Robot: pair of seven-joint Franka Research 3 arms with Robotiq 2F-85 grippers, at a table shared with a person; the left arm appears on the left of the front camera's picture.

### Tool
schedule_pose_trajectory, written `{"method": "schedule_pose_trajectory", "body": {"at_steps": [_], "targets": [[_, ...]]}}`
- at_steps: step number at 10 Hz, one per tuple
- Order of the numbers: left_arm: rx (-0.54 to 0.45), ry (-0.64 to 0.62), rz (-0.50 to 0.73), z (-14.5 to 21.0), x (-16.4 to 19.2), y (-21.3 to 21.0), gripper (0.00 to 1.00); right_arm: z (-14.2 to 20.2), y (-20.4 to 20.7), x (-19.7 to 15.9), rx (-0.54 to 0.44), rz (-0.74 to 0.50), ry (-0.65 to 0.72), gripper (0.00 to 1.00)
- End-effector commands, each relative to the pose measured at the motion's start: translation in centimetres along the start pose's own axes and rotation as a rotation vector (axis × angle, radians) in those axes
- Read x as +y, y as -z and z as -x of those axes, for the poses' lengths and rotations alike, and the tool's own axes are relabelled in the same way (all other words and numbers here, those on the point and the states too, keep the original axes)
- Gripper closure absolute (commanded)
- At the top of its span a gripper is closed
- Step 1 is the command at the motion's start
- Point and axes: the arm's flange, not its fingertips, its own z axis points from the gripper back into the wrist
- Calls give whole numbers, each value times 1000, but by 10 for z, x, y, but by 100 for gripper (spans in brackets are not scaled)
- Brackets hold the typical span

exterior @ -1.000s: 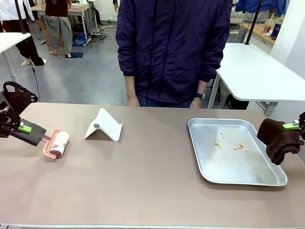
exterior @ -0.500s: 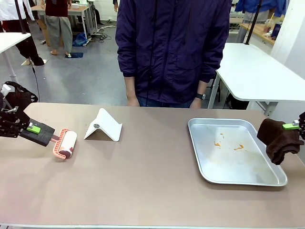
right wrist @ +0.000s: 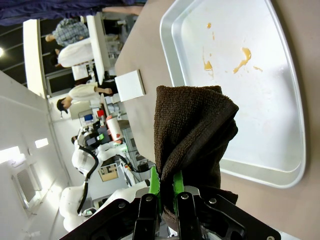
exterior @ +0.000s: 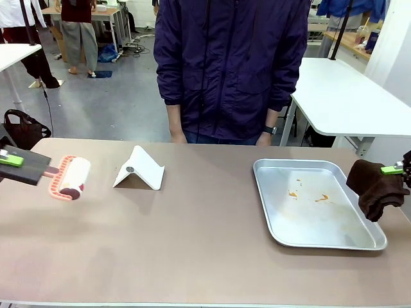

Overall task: Clean the surface of the table.
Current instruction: If a person points to the right, clean the right side of the table with your right hand, and if they point to the left, clean the left side with your left hand.

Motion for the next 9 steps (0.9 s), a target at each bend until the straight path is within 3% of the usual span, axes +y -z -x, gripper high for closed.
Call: {"method": "schedule_pose_trajectory", "body": {"at_steps": [1,4,5,7,9], "targets": [[-6,-65,43,27,-14,-24,78,3,-1,1,-7,5,-4,89],[-28,-64,238,60,-20,-63,78,3,-1,1,-7,5,-4,89],[72,-35,267,71,-18,-69,78,3,-1,1,-7,5,-4,89],[7,12,279,84,-14,-79,78,3,-1,1,-7,5,-4,89],[30,-44,254,74,-20,-67,78,3,-1,1,-7,5,-4,89]]}}
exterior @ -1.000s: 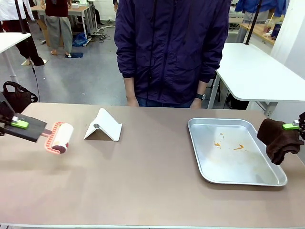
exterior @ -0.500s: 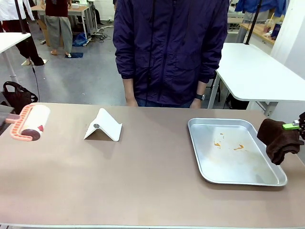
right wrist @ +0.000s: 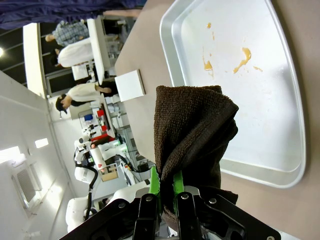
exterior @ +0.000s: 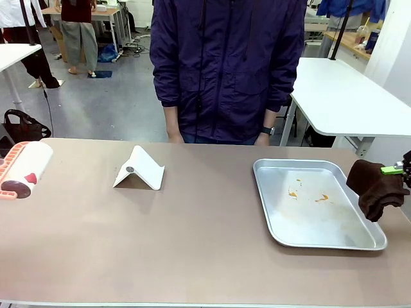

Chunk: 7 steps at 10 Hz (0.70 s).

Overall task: Clean the surface of the table.
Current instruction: If a person points to the right, clean the right side of the table with your right hand, and if they point to the left, clean the left side with your left hand, then clean the area not pointed to by the person.

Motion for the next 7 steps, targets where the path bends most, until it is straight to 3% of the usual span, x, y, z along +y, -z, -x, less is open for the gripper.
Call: {"method": "schedule_pose_trajectory", "body": {"at_steps": [1,7], "targets": [[-4,-12,-10,-5,-2,3,78,3,-1,2,-7,5,-4,89],[-4,-12,-10,-5,-2,3,78,3,-1,2,-7,5,-4,89]]}}
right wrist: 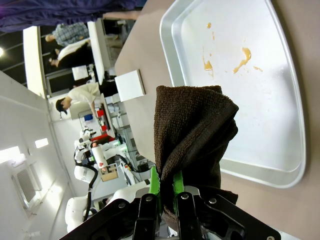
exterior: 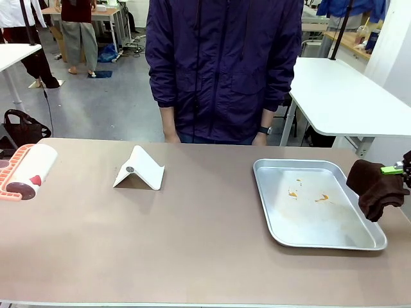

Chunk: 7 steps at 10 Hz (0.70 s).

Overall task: Clean the surface of the table.
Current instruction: Clean the area not pointed to by the person.

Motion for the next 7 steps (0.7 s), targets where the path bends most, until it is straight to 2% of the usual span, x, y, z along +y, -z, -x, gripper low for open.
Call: {"method": "schedule_pose_trajectory", "body": {"at_steps": [1,6,7], "targets": [[-10,-5,7,-1,-3,-1,78,3,-1,2,-7,5,-4,89],[-10,-5,7,-1,-3,-1,78,0,0,0,0,0,0,89],[-10,-5,7,-1,-3,-1,78,25,-18,11,-122,124,-9,89]]}}
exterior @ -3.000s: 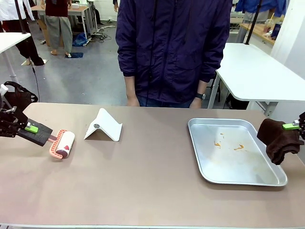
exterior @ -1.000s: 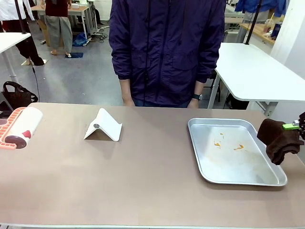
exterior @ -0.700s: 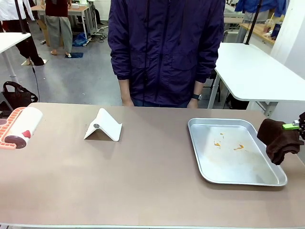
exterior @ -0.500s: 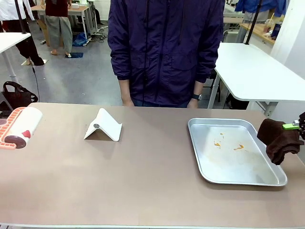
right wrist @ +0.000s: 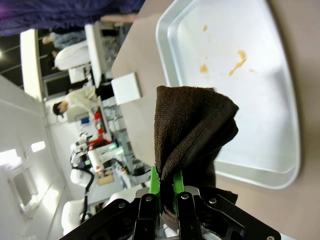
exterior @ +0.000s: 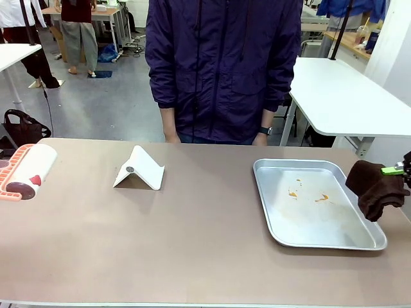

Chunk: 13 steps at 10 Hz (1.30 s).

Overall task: Clean the surface of the table.
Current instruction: Clean the area not pointed to by the person.

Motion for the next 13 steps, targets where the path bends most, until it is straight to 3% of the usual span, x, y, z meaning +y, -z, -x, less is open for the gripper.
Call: {"method": "schedule_pose_trajectory", "body": {"at_steps": [1,3,7,13], "targets": [[-9,-5,8,-1,-3,-1,78,30,-6,27,-148,207,-15,89],[-9,-5,8,-1,-3,-1,78,19,11,56,-244,405,-71,89],[-9,-5,8,-1,-3,-1,78,-12,61,78,-238,711,-204,89],[-9,-5,8,-1,-3,-1,78,-40,133,41,-184,826,-295,89]]}}
